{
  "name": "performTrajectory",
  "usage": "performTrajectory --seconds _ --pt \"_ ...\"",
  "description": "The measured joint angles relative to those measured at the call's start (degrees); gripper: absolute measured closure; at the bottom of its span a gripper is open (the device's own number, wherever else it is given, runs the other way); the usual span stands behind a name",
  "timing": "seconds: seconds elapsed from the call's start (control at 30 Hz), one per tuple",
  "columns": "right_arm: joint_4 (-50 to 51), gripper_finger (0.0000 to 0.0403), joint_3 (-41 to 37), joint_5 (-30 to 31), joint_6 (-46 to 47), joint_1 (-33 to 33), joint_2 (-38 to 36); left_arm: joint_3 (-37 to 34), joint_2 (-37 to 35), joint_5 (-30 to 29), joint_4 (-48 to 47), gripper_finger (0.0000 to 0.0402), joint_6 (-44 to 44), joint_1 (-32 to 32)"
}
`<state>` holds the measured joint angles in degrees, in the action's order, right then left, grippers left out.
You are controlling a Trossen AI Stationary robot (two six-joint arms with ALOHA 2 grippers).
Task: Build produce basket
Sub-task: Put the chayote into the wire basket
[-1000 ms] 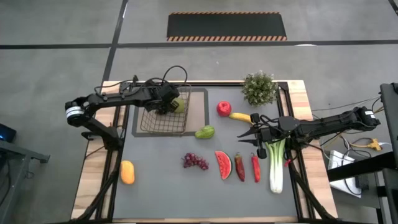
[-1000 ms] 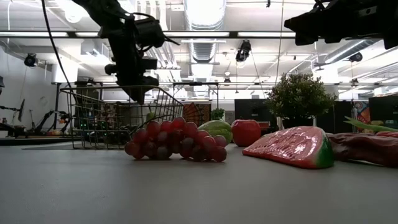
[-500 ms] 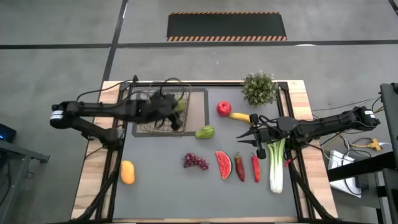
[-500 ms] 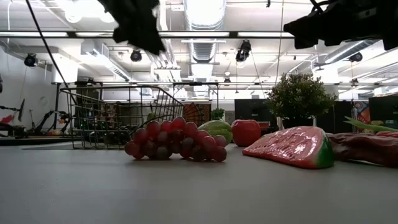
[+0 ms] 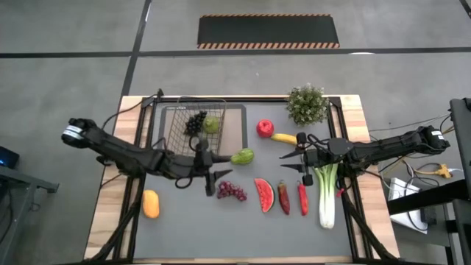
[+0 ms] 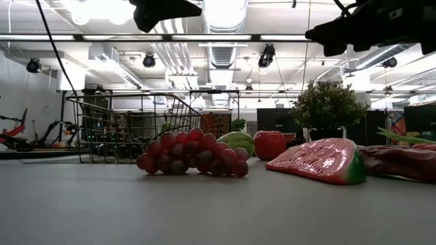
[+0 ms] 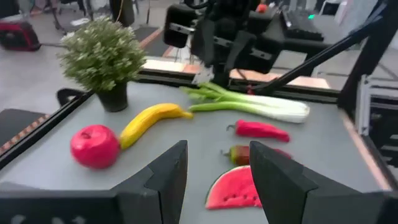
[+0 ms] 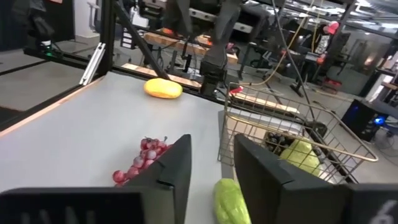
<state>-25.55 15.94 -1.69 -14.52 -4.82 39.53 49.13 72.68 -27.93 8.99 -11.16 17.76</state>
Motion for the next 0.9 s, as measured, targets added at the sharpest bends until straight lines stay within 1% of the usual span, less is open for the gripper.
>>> performTrajectory --seconds 0.2,0.37,0.5,0.67,0.73,0.83,0.9 --pt "0.0 0.0244 0.0 0.4 1.1 0.0 0.0 -0.5 1.9 -0.1 1.2 0.0246 -0.5 0.3" --pt "0.0 0.0213 0.0 0.4 1.0 0.0 0.0 -0.4 2.8 -0.6 1.8 0.0246 -0.5 0.2" --pt "0.1 0.0196 0.0 0.4 1.0 0.0 0.0 -0.4 3.2 -1.3 3.2 0.0246 -0.4 0.0" --pt "0.1 0.0187 0.0 0.4 1.1 0.0 0.0 -0.4 3.3 -1.3 3.4 0.0246 -0.4 0.0" --pt "0.0 0.0186 0.0 2.1 1.8 0.0 0.0 -0.4 3.3 -1.3 3.5 0.0246 -0.4 0.0" --pt "-0.1 0.0186 0.3 7.4 2.8 0.0 1.6 -0.4 3.3 -1.3 3.5 0.0246 0.0 0.0" --pt "0.1 0.0186 1.0 8.4 2.8 0.0 3.8 -0.4 3.3 -2.7 3.5 0.0246 0.0 0.0"
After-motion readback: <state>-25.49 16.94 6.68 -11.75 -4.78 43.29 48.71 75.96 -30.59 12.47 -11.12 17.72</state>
